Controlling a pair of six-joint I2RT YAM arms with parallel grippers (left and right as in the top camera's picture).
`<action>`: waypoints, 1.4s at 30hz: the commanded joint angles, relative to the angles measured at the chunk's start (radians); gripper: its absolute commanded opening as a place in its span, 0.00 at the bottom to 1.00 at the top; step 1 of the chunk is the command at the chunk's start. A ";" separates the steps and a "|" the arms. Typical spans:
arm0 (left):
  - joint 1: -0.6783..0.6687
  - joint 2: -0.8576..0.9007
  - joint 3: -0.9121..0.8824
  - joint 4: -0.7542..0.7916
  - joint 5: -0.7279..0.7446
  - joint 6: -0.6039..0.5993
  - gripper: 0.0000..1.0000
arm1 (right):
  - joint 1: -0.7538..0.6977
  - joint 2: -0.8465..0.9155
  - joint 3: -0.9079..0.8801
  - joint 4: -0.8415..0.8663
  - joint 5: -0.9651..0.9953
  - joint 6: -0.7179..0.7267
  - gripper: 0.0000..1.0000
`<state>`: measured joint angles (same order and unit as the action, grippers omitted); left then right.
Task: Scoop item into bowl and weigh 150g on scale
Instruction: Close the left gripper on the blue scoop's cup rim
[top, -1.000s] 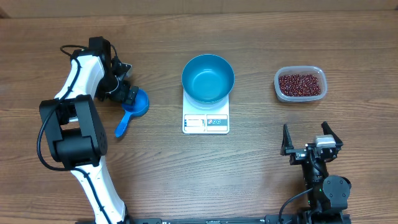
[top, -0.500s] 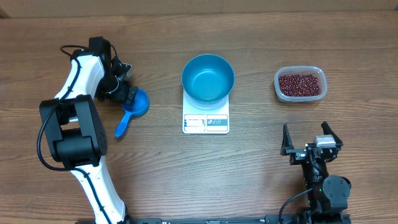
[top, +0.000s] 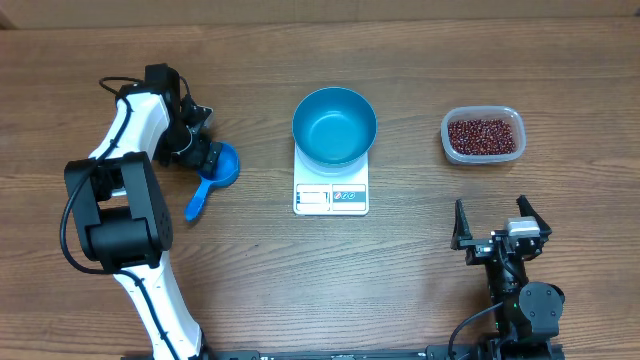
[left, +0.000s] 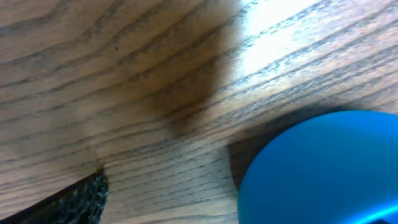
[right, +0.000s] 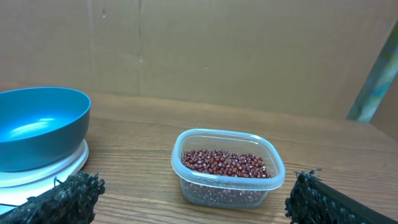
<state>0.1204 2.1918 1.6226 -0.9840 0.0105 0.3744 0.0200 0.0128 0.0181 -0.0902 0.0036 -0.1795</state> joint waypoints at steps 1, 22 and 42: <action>0.004 0.012 -0.031 0.006 0.008 0.015 0.94 | -0.003 -0.010 -0.010 0.005 -0.006 -0.005 1.00; 0.004 0.012 -0.028 0.017 0.005 0.015 0.80 | -0.003 -0.010 -0.010 0.005 -0.006 -0.005 1.00; 0.004 0.012 -0.027 0.047 0.005 0.015 0.75 | -0.003 -0.010 -0.010 0.005 -0.006 -0.005 1.00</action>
<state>0.1200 2.1918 1.6226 -0.9634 0.0181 0.3775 0.0200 0.0128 0.0181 -0.0902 0.0040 -0.1799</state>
